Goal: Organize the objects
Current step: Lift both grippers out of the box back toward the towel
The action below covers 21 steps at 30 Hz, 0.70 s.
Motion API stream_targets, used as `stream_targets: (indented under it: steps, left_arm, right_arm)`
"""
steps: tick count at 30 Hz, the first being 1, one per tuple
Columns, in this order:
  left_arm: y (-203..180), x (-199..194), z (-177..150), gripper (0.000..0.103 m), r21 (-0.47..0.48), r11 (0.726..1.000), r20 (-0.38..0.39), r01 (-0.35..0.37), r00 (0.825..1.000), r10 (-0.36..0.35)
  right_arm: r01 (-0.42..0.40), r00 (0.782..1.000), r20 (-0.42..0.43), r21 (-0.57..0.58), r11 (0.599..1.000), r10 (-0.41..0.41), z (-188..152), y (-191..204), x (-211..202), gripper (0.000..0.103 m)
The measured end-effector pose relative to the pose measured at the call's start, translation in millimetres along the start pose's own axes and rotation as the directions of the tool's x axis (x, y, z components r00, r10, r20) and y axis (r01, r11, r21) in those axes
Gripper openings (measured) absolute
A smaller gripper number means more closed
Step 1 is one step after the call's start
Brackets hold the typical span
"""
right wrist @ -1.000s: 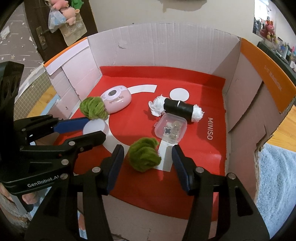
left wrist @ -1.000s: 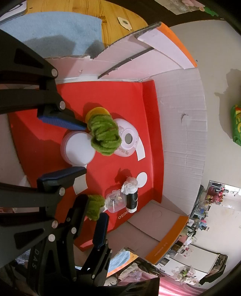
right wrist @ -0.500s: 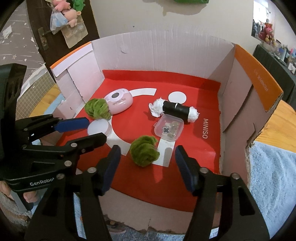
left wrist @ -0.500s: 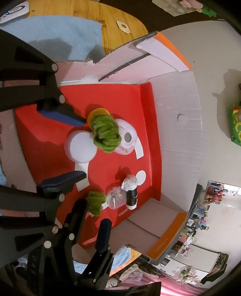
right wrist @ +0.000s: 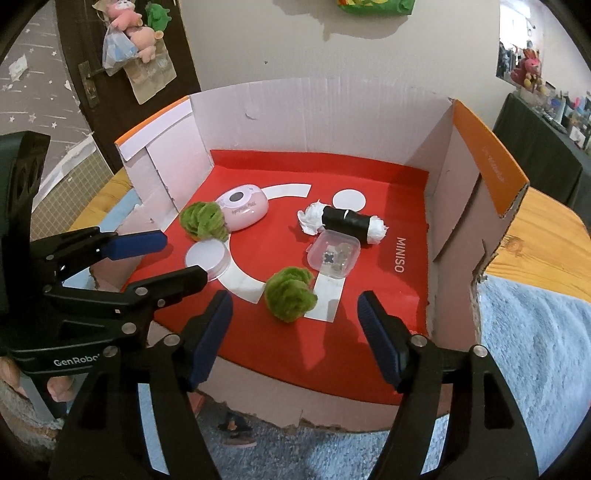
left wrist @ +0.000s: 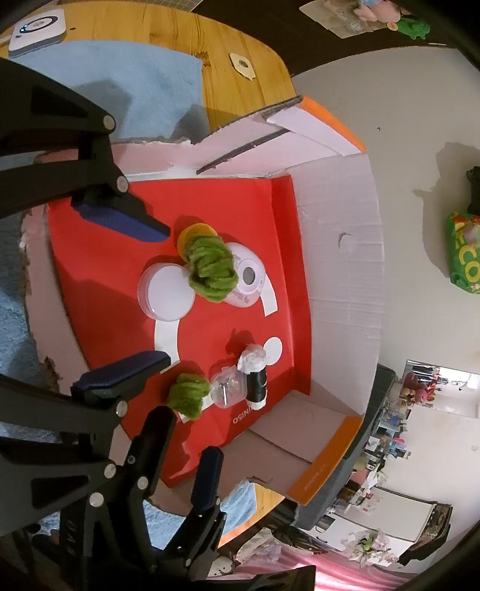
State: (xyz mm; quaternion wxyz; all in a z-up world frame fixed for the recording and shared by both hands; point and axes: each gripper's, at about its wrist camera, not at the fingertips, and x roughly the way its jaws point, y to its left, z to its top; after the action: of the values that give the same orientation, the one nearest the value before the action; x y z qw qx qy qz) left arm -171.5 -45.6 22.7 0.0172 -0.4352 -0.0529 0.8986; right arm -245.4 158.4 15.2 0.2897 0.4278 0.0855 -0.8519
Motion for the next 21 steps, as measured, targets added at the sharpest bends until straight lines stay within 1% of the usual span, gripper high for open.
stream_targets:
  steps: [4, 6, 7, 9, 12, 14, 15, 16, 17, 21]
  left_arm:
    - [-6, -1, 4, 0.064, -0.003, 1.0, 0.001, -0.001, 1.0, 0.001]
    - [-5, -2, 4, 0.069, -0.007, 1.0, 0.006, -0.003, 1.0, 0.003]
    - [-4, -3, 4, 0.072, -0.008, 1.0, 0.01, -0.005, 1.0, 0.005]
    - [-4, -6, 4, 0.073, -0.009, 1.0, 0.018, -0.009, 1.0, 0.009]
    - [-6, -10, 4, 0.074, -0.01, 1.0, 0.021, -0.009, 1.0, 0.009]
    - [-6, -12, 4, 0.076, -0.013, 1.0, 0.024, -0.01, 1.0, 0.011]
    - [-8, -12, 4, 0.077, -0.016, 1.0, 0.027, -0.011, 1.0, 0.011]
    - [-8, -13, 4, 0.077, -0.018, 1.0, 0.029, -0.01, 1.0, 0.011]
    - [-8, -14, 3, 0.077, -0.019, 1.0, 0.031, -0.009, 0.999, 0.009]
    - [-10, -18, 1, 0.077, -0.018, 1.0, 0.036, -0.007, 0.999, 0.008]
  right_arm:
    - [-0.001, 1.0, 0.006, 0.002, 1.0, 0.001, 0, 1, -3, 0.069]
    - [0.0, 1.0, 0.009, 0.001, 1.0, 0.0, 0, 2, -4, 0.069]
    - [-0.001, 1.0, 0.01, 0.0, 1.0, 0.001, -1, 3, -5, 0.071]
    - [-0.002, 1.0, 0.015, 0.0, 1.0, 0.002, -1, 4, -7, 0.076]
    - [-0.004, 1.0, 0.026, 0.002, 1.0, 0.004, -2, 4, -13, 0.077]
    - [-0.008, 0.999, 0.034, 0.006, 1.0, 0.008, -3, 4, -16, 0.078]
    - [-0.009, 0.999, 0.038, 0.007, 1.0, 0.008, -4, 4, -18, 0.08]
    - [-0.008, 0.999, 0.043, 0.006, 1.0, 0.007, -4, 5, -20, 0.086]
    - [-0.007, 0.999, 0.047, 0.004, 1.0, 0.007, -4, 5, -22, 0.088]
    - [-0.005, 0.998, 0.057, 0.001, 1.0, 0.005, -5, 8, -27, 0.088]
